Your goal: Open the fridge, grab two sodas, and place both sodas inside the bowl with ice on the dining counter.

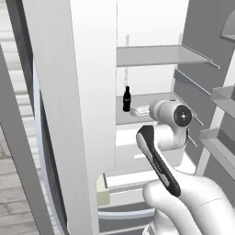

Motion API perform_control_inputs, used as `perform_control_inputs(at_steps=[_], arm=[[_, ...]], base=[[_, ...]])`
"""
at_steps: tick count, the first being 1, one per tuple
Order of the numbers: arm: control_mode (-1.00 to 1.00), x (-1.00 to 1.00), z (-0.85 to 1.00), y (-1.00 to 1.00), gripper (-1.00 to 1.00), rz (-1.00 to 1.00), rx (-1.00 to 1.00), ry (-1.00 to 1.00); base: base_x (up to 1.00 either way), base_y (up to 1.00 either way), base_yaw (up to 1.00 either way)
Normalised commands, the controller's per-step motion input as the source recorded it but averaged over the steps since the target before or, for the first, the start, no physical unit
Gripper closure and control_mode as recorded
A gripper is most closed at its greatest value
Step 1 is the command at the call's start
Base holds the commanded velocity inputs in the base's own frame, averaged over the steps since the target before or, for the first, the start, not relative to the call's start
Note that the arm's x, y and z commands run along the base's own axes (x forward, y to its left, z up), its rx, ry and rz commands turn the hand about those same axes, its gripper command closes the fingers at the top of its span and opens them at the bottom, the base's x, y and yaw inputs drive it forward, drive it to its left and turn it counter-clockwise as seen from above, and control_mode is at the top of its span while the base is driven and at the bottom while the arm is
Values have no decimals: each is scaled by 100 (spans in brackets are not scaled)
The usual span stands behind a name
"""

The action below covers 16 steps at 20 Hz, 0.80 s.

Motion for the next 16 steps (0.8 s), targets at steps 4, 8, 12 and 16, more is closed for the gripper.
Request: perform_control_inputs(at_steps=[4,8,12,16], arm=[[-100,56,-3,0,-100,0,0,1],[-100,43,0,0,-100,0,0,0],[-100,38,0,0,-100,0,0,0],[-100,39,0,0,-100,0,0,2]], base=[[0,0,0],[0,0,0],[0,0,0],[0,0,0]])
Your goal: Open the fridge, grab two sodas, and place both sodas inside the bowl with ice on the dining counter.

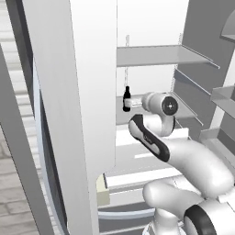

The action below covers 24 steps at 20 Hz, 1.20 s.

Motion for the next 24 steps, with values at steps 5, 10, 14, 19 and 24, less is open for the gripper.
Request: perform_control_inputs(at_steps=[5,10,14,19,24], arm=[[-100,43,0,0,-100,0,0,5],[-100,45,0,0,-100,0,0,7],[-100,39,0,0,-100,0,0,6],[-100,38,0,0,-100,0,0,5],[-100,35,-5,0,-100,0,0,6]], base=[[0,0,0],[0,0,0],[0,0,0],[0,0,0],[0,0,0]])
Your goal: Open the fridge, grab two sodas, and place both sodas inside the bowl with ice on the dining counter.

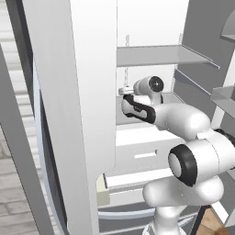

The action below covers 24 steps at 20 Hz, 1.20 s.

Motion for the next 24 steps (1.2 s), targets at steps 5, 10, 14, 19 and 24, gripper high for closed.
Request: perform_control_inputs(at_steps=[5,10,14,19,24], arm=[[-100,24,-19,0,-100,0,-1,6],[-100,21,-18,3,-100,0,-1,4],[-100,19,-6,4,-100,0,0,3],[-100,16,-4,2,-100,0,0,3],[-100,18,-5,0,-100,0,0,2]], base=[[0,0,0],[0,0,0],[0,0,0],[0,0,0],[0,0,0]])
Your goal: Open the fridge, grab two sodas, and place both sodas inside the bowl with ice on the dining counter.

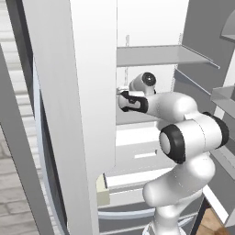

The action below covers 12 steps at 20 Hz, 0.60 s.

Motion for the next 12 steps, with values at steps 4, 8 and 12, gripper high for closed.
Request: perform_control_inputs(at_steps=[4,8,12], arm=[[-100,20,-15,7,-100,0,-2,4],[-100,18,-20,9,-100,0,-2,4],[-100,14,-20,6,-100,0,-1,2]], base=[[0,0,0],[0,0,0],[0,0,0]])
